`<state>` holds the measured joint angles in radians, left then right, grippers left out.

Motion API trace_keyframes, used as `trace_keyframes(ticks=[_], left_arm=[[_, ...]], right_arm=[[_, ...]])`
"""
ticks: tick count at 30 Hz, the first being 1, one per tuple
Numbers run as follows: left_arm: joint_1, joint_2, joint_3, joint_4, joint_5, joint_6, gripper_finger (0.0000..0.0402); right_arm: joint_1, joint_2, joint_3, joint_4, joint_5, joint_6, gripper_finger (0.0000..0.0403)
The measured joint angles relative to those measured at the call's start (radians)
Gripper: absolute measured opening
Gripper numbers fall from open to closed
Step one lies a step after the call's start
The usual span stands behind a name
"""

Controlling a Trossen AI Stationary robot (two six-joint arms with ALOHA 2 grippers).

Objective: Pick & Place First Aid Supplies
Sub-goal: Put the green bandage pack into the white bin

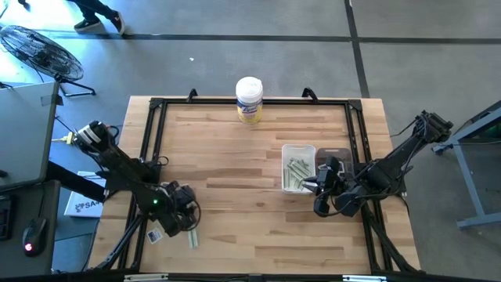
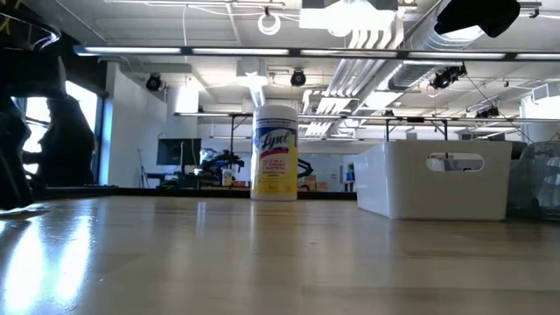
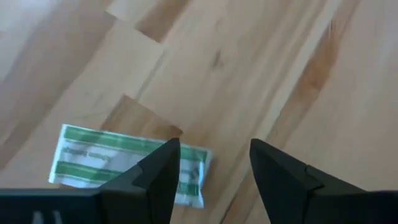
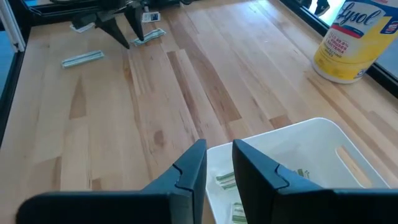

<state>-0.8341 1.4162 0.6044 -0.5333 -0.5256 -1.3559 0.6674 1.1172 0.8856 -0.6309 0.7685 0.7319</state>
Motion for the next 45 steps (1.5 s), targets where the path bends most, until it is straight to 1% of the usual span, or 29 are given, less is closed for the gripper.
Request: trace_keyframes(ticks=[4, 10, 14, 17, 20, 23, 27, 29, 32, 36, 38, 40, 42, 45], left_arm=[[-0.014, 0.026, 0.0, -0.01, 0.039, 0.048, 0.0188], [-0.053, 0.035, 0.001, -0.028, 0.018, 0.021, 0.0174], [-0.058, 0.035, -0.003, -0.035, 0.015, 0.014, 0.0157], [-0.058, 0.033, -0.036, -0.017, 0.004, -0.013, 0.0137], [-0.058, 0.032, -0.082, 0.019, -0.009, -0.052, 0.0107], [-0.058, 0.031, -0.116, 0.072, -0.042, -0.06, 0.0067], [-0.058, 0.032, -0.123, 0.109, -0.053, -0.033, 0.0012], [-0.057, 0.032, -0.123, 0.123, -0.054, -0.016, 0.0006], [-0.057, 0.033, -0.098, 0.122, -0.059, -0.008, 0.0011], [-0.054, 0.04, -0.028, 0.13, -0.075, 0.065, 0.0002], [-0.054, 0.036, 0.021, 0.176, -0.13, 0.132, 0.0003], [-0.036, 0.036, 0.052, 0.239, -0.169, 0.237, 0.0002], [-0.005, 0.037, 0.077, 0.347, -0.181, 0.364, 0.0001], [0.056, 0.036, 0.095, 0.562, -0.176, 0.58, 0.0001]], right_arm=[[0.0, 0.0, 0.0, 0.0, 0.0, 0.0, 0.0071], [0.0, 0.0, 0.0, 0.001, 0.0, 0.0, 0.0071], [0.0, 0.0, 0.0, 0.001, 0.002, 0.0, 0.0071], [0.0, 0.0, 0.0, 0.001, 0.002, 0.0, 0.0071], [0.0, 0.0, 0.0, 0.002, 0.002, 0.0, 0.0071], [0.0, 0.0, 0.0, 0.002, 0.002, 0.0, 0.0071], [0.0, 0.0, 0.0, 0.003, 0.003, 0.0, 0.0071], [0.0, 0.0, 0.0, 0.004, 0.003, 0.0, 0.0071], [0.0, 0.0, 0.0, 0.004, 0.003, 0.0, 0.0071], [0.0, 0.0, 0.0, 0.005, 0.003, 0.0, 0.0071], [0.0, 0.0, 0.0, 0.008, 0.007, 0.0, 0.0071], [0.0, 0.0, 0.0, 0.008, 0.007, 0.0, 0.0071], [0.0, 0.0, 0.0, 0.008, 0.007, 0.0, 0.0071], [0.0, 0.0, 0.0, 0.013, 0.007, 0.002, 0.0071]])
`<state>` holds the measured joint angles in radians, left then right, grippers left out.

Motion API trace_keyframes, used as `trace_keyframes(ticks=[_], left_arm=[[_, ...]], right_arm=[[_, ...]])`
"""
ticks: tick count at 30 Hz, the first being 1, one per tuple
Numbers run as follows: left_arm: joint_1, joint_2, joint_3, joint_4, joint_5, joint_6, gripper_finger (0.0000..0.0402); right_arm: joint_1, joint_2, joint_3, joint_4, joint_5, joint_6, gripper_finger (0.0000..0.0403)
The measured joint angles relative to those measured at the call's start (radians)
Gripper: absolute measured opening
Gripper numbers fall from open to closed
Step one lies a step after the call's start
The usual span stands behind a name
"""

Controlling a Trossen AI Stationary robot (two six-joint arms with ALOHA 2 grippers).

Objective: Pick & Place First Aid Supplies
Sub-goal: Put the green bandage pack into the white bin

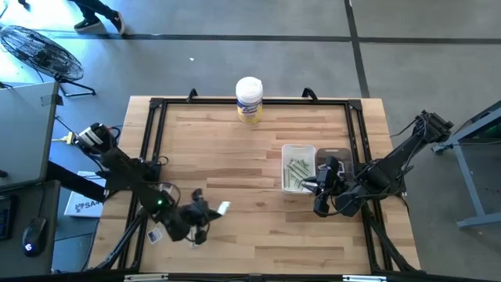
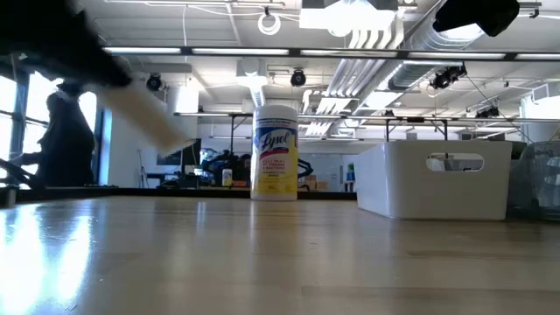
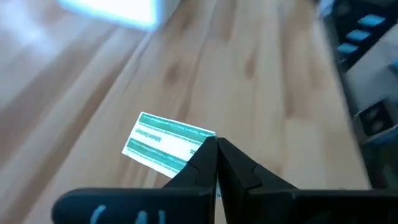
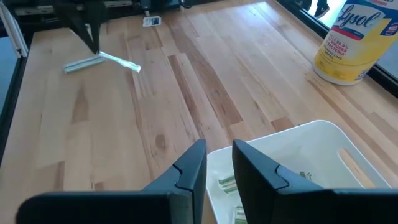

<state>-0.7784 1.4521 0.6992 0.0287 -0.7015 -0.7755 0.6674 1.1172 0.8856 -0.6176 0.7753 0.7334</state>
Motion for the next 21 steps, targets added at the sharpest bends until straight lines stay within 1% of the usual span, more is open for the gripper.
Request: trace_keyframes(ticks=[5, 9, 12, 14, 17, 21], left_arm=[[0.137, 0.0, 0.0, 0.279, 0.074, 0.312, 0.0001], [0.271, 0.0, 0.0, 0.441, 0.164, 0.484, 0.0], [0.375, 0.019, 0.0, 0.554, 0.261, 0.546, 0.0], [0.437, 0.044, 0.01, 0.605, 0.332, 0.56, 0.0], [0.511, 0.105, 0.077, 0.594, 0.431, 0.562, 0.0], [0.582, 0.222, 0.228, 0.543, 0.523, 0.562, 0.0]], right_arm=[[0.0, 0.0, 0.0, 0.003, -0.007, 0.002, 0.0071], [0.0, 0.0, 0.0, 0.003, -0.007, 0.002, 0.0071], [0.0, 0.0, 0.0, 0.003, -0.007, 0.001, 0.0071], [0.0, -0.002, 0.0, -0.001, 0.007, 0.0, 0.0071], [0.0, -0.028, 0.0, -0.016, 0.012, 0.02, 0.0071], [0.016, -0.053, 0.0, -0.055, 0.001, 0.068, 0.0071]])
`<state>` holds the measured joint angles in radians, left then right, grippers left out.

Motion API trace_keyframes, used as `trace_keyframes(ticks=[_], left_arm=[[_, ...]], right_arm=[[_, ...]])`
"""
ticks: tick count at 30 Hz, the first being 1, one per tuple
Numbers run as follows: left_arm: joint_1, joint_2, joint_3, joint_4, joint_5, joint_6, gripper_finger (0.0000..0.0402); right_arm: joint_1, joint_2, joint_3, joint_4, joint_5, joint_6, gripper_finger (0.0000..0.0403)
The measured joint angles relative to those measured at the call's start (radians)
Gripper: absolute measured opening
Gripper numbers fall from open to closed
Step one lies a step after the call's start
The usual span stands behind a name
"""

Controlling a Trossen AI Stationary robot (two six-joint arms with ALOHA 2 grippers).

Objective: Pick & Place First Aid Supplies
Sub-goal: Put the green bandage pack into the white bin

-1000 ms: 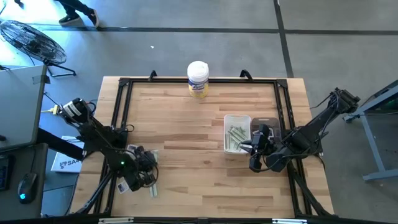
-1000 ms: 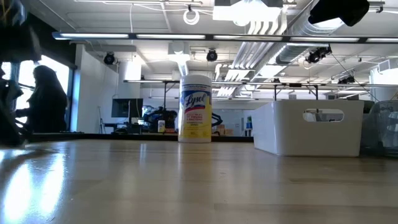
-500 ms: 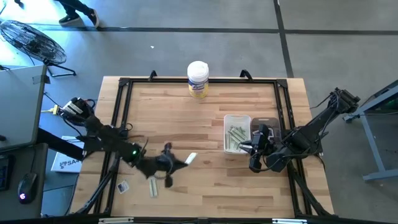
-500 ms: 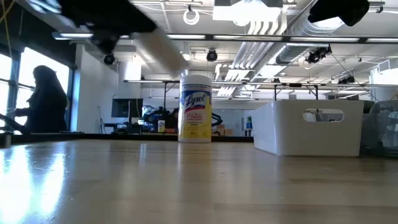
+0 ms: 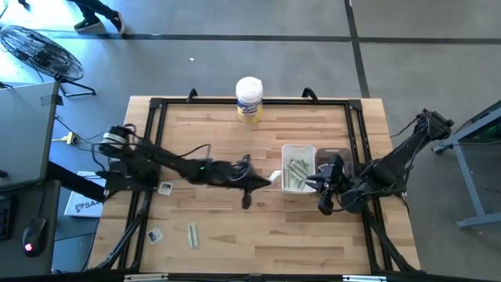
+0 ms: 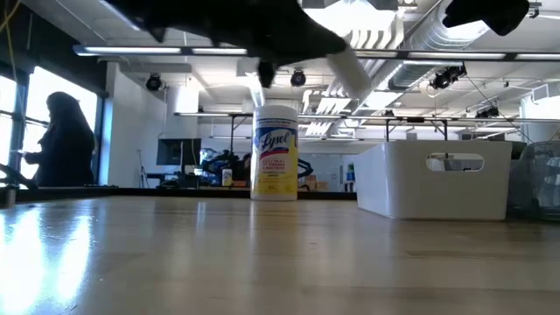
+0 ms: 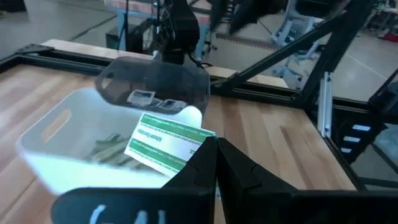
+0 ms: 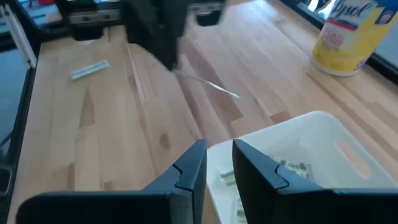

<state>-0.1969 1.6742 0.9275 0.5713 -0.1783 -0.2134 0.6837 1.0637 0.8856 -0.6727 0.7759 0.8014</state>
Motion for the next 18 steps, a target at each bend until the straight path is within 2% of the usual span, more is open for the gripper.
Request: trace_keyframes(ticks=[5, 12, 18], left_arm=[[0.069, 0.15, 0.203, -0.107, 0.037, 0.008, 0.0], [0.13, 0.345, 0.437, -0.142, 0.057, 0.008, 0.0], [0.164, 0.461, 0.612, -0.359, 0.031, 0.001, 0.0]], right_arm=[[0.03, 0.014, 0.0, -0.027, -0.026, 0.006, 0.0071], [0.041, 0.017, 0.0, -0.026, -0.048, 0.003, 0.0071], [0.041, 0.017, 0.0, -0.026, -0.047, 0.002, 0.0071]])
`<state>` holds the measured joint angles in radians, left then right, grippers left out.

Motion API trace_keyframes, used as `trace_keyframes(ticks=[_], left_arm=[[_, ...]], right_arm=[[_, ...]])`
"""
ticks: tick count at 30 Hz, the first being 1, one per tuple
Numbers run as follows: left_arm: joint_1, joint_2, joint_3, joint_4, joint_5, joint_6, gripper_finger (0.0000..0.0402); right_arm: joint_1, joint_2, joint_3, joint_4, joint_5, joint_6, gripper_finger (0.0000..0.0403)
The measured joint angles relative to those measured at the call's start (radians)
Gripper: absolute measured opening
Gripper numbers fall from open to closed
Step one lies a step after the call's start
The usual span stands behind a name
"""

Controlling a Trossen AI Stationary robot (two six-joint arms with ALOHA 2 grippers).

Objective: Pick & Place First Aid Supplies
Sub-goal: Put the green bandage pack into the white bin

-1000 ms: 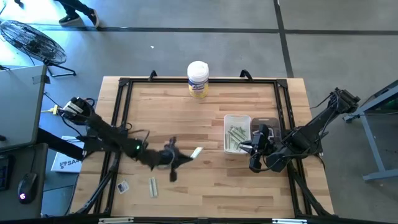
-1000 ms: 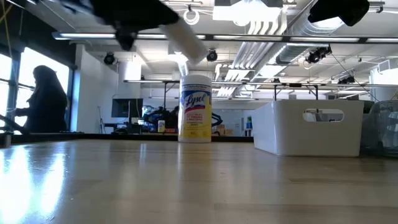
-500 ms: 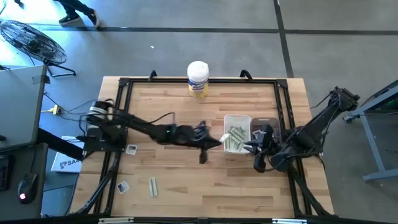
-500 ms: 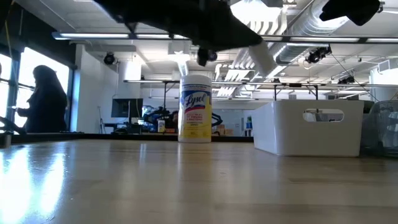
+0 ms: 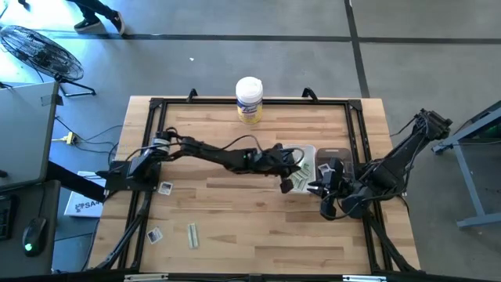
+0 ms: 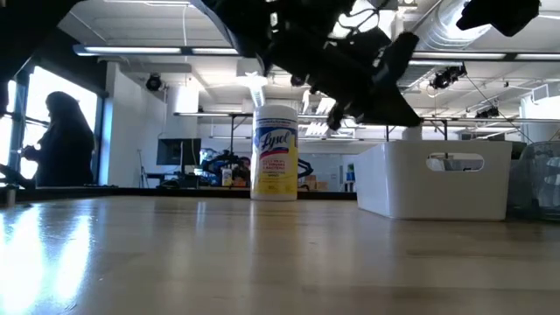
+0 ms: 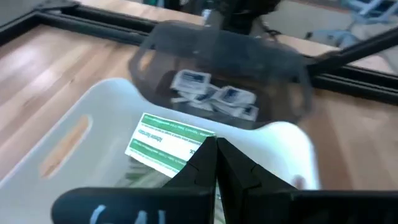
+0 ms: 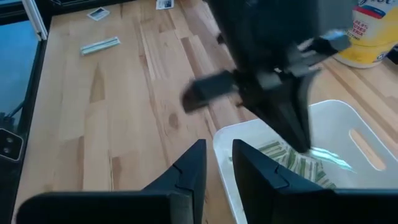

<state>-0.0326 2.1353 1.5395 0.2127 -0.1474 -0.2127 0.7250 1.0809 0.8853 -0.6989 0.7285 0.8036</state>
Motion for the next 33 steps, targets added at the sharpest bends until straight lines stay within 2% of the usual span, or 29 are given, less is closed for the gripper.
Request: trace_keyframes(ticks=[3, 11, 17, 25, 29, 33], left_arm=[[0.004, 0.041, 0.044, -0.011, -0.019, 0.002, 0.0], [0.002, 0.092, 0.052, -0.039, -0.043, 0.009, 0.0004], [0.003, 0.093, 0.052, -0.048, -0.042, 0.007, 0.0026], [0.007, 0.093, 0.051, -0.041, 0.065, -0.001, 0.0091], [0.006, 0.083, 0.051, -0.052, 0.089, 0.005, 0.0099], [0.001, 0.013, 0.05, -0.112, 0.129, 0.008, 0.0094]], right_arm=[[0.0, 0.0, 0.0, 0.0, -0.001, 0.0, 0.0071], [0.0, 0.0, 0.0, 0.001, 0.004, 0.0, 0.0071], [0.0, 0.0, 0.0, 0.002, 0.006, 0.0, 0.0071], [0.0, 0.0, 0.0, 0.009, 0.009, 0.0, 0.0071], [0.0, 0.0, 0.0, 0.009, 0.023, 0.0, 0.0071], [-0.001, 0.0, 0.0, 0.009, 0.023, 0.0, 0.0071]])
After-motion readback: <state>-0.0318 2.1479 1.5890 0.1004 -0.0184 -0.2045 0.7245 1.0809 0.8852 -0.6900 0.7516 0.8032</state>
